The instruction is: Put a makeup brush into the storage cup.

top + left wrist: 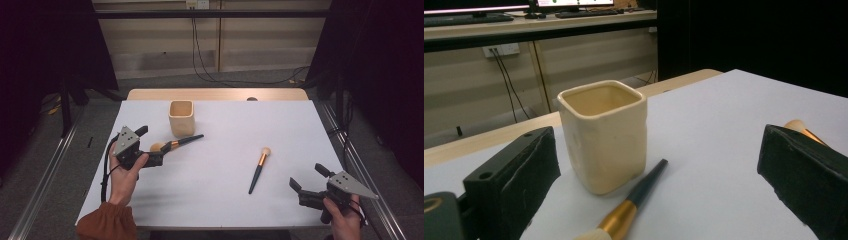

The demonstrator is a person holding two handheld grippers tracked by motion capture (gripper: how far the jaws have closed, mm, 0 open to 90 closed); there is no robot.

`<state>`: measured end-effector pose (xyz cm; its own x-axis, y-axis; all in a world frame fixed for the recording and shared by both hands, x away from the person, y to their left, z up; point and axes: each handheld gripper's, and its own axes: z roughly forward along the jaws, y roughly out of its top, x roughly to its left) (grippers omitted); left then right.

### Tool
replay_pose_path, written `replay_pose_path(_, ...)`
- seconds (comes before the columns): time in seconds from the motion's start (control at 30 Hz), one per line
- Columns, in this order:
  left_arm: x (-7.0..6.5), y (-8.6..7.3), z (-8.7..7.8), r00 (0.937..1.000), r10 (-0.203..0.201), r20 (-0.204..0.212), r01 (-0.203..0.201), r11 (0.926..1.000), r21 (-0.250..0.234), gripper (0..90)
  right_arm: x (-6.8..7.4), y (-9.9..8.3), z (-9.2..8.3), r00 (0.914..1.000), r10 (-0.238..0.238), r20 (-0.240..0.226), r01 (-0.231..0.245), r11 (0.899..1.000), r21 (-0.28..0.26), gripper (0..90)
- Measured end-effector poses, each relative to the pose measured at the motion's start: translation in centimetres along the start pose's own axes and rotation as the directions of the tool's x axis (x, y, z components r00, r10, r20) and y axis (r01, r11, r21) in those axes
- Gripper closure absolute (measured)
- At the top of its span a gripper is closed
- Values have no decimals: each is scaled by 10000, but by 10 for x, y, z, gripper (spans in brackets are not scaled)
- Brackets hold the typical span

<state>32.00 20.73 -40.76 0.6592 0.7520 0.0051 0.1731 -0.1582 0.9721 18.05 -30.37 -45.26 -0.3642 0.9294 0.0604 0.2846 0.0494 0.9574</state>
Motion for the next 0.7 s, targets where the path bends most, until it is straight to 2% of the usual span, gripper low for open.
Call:
replay_pose_path(0.13,3,6,6,9999,105,10,-105,9999,-53,28,0,0,0,10000,16,-13,-16,10000,9,0)
replay_pose_path(0.27,6,10,15,9992,388,77,-387,9991,-161,26,0,0,0,10000,19,-13,-19,10000,16,0)
replay_pose_path(0.33,7,11,18,9997,249,74,-248,9996,-168,26,0,0,-1,10000,-8,-13,8,10000,30,0)
replay_pose_path(0.43,9,13,23,9995,327,37,-327,9994,-66,24,1,0,-1,10000,-35,-39,36,10000,29,0)
replay_pose_path(0.57,10,15,29,9995,117,293,-117,9999,-2,19,1,0,-1,10000,-34,-32,34,10000,30,0)
replay_pose_path(0.7,12,16,33,9987,150,481,-150,9999,-2,18,1,0,-1,10000,-56,-45,57,10000,40,0)
